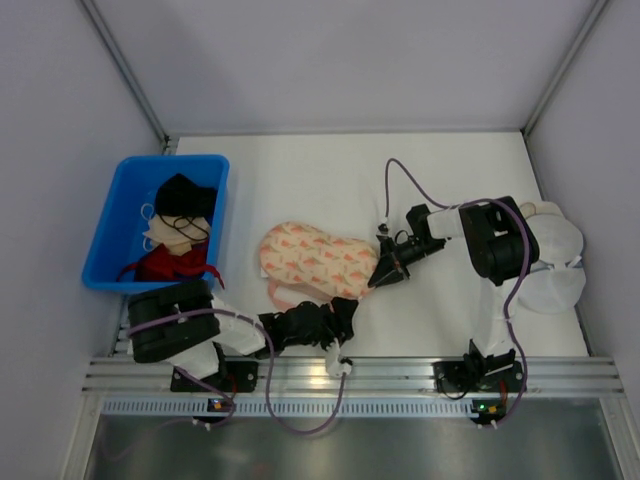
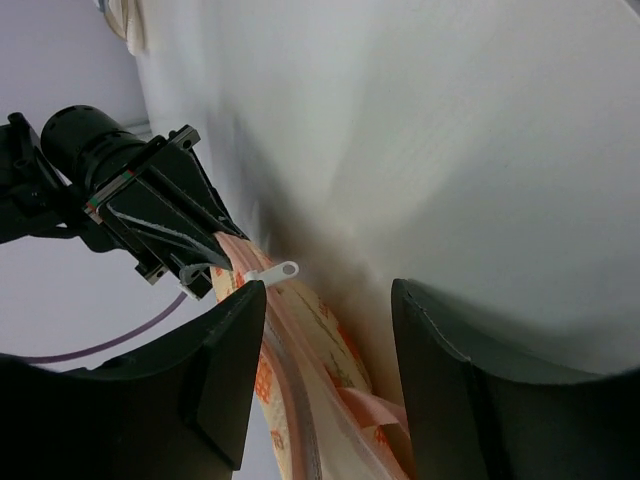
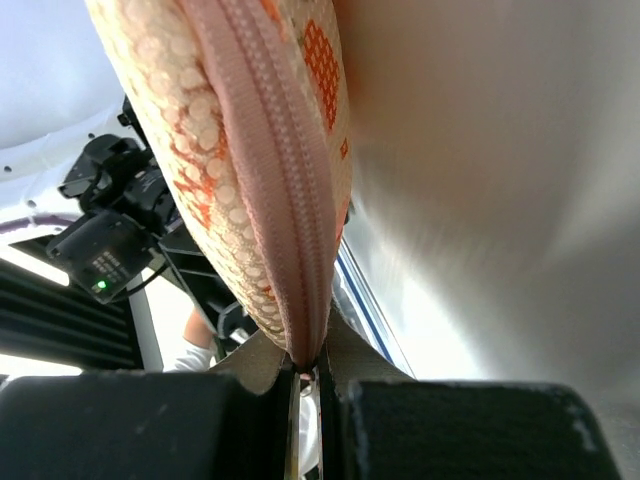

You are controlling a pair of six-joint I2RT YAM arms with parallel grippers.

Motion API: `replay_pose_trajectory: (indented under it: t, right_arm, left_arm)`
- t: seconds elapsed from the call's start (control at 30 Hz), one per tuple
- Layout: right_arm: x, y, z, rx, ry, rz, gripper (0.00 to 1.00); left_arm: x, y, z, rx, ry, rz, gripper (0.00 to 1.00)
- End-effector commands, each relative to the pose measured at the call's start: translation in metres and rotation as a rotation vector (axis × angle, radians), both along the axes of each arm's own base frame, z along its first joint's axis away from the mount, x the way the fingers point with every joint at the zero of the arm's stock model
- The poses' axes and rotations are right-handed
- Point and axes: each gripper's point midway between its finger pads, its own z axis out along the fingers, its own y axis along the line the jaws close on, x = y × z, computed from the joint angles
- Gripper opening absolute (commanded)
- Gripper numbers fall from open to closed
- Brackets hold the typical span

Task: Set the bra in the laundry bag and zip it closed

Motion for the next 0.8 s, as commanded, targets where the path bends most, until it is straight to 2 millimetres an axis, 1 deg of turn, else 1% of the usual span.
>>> replay_pose_trajectory:
  t: [0.0, 0.03, 0.07, 0.1, 0.13, 0.17, 0.23, 0.37, 0.5, 0.63, 0.77]
  right_arm:
    - [0.000, 0.002, 0.007, 0.044, 0.004, -0.004, 0.00]
    - [-0.001, 0.003, 0.007, 0.044, 0.009, -0.004, 0.00]
    - [-0.001, 0.003, 0.006, 0.043, 0.010, -0.003, 0.00]
    - [-0.001, 0.003, 0.006, 0.044, 0.009, -0.003, 0.00]
    - [-0.002, 0.003, 0.006, 0.043, 0.009, 0.000, 0.00]
    - [-0.003, 0.003, 0.005, 0.039, 0.012, 0.000, 0.00]
    - [-0.003, 0.003, 0.005, 0.038, 0.010, 0.002, 0.00]
    - [-0.002, 0.004, 0.005, 0.039, 0.007, 0.002, 0.00]
    - [-0.002, 0.004, 0.005, 0.038, 0.010, 0.002, 0.00]
    - [-0.002, 0.005, 0.006, 0.041, 0.009, 0.001, 0.00]
    - [-0.003, 0.005, 0.007, 0.044, 0.010, 0.002, 0.00]
  left_arm:
    - [0.012, -0.024, 0.050, -0.203, -0.201, -0.024, 0.59]
    - [0.017, -0.023, 0.051, -0.205, -0.227, 0.002, 0.59]
    - [0.019, -0.024, 0.042, -0.189, -0.231, 0.002, 0.59]
    - [0.020, -0.025, 0.044, -0.202, -0.243, 0.004, 0.59]
    - [0.021, -0.028, 0.051, -0.230, -0.272, 0.004, 0.58]
    - [0.022, -0.029, 0.045, -0.219, -0.272, 0.003, 0.58]
    - [0.023, -0.031, 0.046, -0.223, -0.281, 0.006, 0.57]
    - [0.021, -0.033, 0.050, -0.238, -0.281, -0.007, 0.55]
    - [0.019, -0.034, 0.049, -0.234, -0.283, -0.023, 0.55]
    - [0.014, -0.036, 0.042, -0.208, -0.297, -0.050, 0.54]
    - [0.016, -0.042, 0.037, -0.195, -0.303, -0.049, 0.53]
